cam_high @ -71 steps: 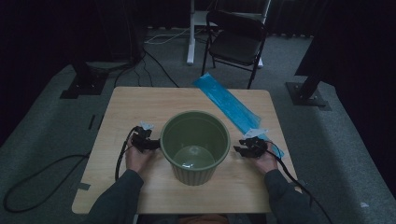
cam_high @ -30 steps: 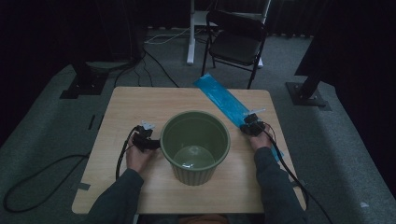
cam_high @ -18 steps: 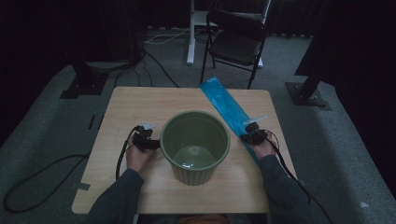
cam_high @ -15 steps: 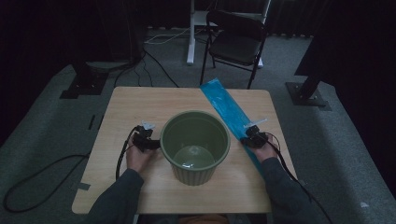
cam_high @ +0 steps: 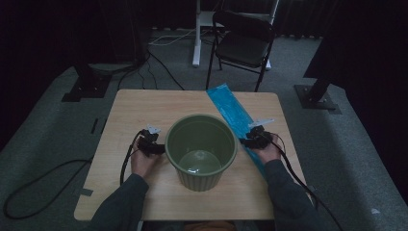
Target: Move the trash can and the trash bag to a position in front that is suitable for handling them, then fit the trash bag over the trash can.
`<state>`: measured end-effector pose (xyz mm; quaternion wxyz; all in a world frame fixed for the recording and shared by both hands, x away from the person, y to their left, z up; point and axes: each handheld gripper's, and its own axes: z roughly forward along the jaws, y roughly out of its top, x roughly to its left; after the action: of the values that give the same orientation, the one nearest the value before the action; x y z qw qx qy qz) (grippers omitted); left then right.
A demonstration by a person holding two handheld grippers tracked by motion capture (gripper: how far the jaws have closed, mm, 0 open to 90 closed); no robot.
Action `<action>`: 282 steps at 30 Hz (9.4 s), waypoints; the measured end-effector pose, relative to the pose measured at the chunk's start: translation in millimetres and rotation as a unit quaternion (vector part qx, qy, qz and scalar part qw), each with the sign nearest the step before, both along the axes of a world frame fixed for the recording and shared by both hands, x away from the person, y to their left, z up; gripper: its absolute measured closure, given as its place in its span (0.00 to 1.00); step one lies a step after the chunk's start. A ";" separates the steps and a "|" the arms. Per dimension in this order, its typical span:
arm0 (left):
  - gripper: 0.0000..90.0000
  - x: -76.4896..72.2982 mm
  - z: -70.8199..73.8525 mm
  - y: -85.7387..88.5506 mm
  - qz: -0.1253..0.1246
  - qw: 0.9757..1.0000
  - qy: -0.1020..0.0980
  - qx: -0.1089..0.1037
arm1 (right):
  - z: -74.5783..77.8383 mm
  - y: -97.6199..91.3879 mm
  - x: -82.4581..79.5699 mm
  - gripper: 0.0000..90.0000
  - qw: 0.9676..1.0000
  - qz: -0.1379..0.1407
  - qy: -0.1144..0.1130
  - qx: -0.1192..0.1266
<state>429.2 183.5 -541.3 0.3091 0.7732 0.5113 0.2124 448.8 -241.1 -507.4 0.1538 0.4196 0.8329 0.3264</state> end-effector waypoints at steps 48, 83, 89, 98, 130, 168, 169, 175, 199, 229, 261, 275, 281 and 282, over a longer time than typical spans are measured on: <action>0.24 -0.7 -0.2 -2.1 -0.011 1.000 -0.001 0.000 | -16.4 -10.5 -37.3 0.60 0.996 0.077 0.051 -0.020; 0.24 -0.6 -0.7 -2.9 -0.015 1.000 -0.003 -0.001 | -20.1 40.0 31.0 0.41 0.998 0.024 0.034 -0.038; 0.24 -0.6 -0.7 -3.0 -0.016 1.000 -0.004 -0.001 | -21.1 43.1 28.5 0.40 0.998 0.029 0.039 -0.043; 0.24 -0.8 -0.7 -3.3 -0.017 1.000 -0.003 -0.001 | -18.9 37.1 33.3 0.49 0.998 -0.010 0.049 -0.045; 0.24 -1.4 0.1 -3.1 -0.033 0.999 0.001 0.002 | 25.5 -7.3 17.6 1.00 1.000 -0.010 0.004 -0.008; 0.45 -2.5 6.3 -7.4 -0.063 0.998 0.016 0.007 | 130.6 -6.5 -23.6 1.00 0.990 0.124 -0.068 -0.010; 0.45 -2.5 6.2 -7.4 -0.063 0.998 0.016 0.006 | 132.2 -7.1 -24.2 1.00 0.990 0.126 -0.070 -0.010; 0.45 -2.6 6.1 -7.9 -0.061 0.998 0.016 0.005 | 140.9 -11.3 -27.0 1.00 0.989 0.131 -0.075 -0.003; 0.44 -2.6 5.9 -8.2 -0.064 0.998 0.016 0.005 | 160.1 -12.0 -50.4 1.00 0.979 0.183 -0.086 0.009; 0.57 -3.9 9.8 -10.8 -0.073 0.997 0.029 0.012 | 164.6 -4.1 -85.5 1.00 0.959 0.272 -0.076 -0.005; 0.60 -26.7 113.0 7.3 -0.136 0.984 -0.087 -0.074 | 164.8 -0.3 -87.4 0.99 0.953 0.296 -0.064 -0.017; 0.60 -36.5 160.8 8.9 -0.170 0.971 -0.130 -0.104 | 165.0 3.1 -90.2 0.99 0.949 0.309 -0.060 -0.024; 0.59 -37.2 171.1 4.1 -0.183 0.967 -0.137 -0.117 | 165.9 5.7 -90.7 0.99 0.947 0.315 -0.061 -0.027; 0.59 -37.2 172.2 2.6 -0.185 0.966 -0.138 -0.117 | 166.0 5.9 -90.7 0.99 0.946 0.317 -0.062 -0.027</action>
<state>392.1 186.0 -369.1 0.4987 0.7763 0.3328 0.1948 358.1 -235.2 -341.4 0.1049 0.1080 0.9202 0.3614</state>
